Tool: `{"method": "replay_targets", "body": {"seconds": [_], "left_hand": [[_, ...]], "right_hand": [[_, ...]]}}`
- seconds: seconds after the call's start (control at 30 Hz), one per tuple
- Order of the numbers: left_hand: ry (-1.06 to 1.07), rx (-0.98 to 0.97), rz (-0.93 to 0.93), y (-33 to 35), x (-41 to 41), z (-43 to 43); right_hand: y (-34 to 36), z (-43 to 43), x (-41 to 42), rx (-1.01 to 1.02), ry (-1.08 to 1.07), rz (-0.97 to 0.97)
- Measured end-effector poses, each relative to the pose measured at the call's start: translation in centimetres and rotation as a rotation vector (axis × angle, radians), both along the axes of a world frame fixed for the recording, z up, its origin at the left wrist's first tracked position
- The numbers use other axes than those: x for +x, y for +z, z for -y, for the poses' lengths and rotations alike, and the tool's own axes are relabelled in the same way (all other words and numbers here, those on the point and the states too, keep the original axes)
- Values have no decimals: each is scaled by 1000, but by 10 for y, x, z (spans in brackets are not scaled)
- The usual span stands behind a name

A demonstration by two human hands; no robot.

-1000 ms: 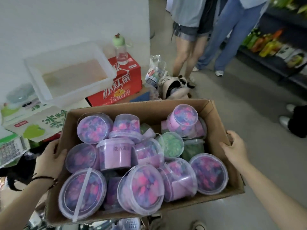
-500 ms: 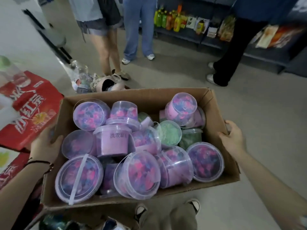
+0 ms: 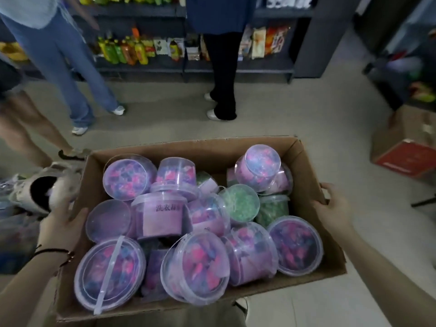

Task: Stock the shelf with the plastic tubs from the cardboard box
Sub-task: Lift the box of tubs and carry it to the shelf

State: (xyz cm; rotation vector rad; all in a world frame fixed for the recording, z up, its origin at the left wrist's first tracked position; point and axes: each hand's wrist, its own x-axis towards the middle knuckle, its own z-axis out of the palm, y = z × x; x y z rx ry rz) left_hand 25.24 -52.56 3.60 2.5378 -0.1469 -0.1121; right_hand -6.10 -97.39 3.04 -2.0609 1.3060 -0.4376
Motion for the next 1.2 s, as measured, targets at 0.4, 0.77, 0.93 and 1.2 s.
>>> {"method": "replay_targets", "body": {"seconds": [0.4,0.77,0.93,1.2], "left_hand": [[-279,10,55,19,62,286],[-516,-84,53,11,153,547],[-634,-51,65,14,180,656],[-735,-74,53,15,198,844]], "right_hand": [[24,174,-56,-20,-265,-23],[21,310,-40,-61,-564,-30],[17,370,-33,-31,-664,-58],[2,493,-30,15,-791,-18]]}}
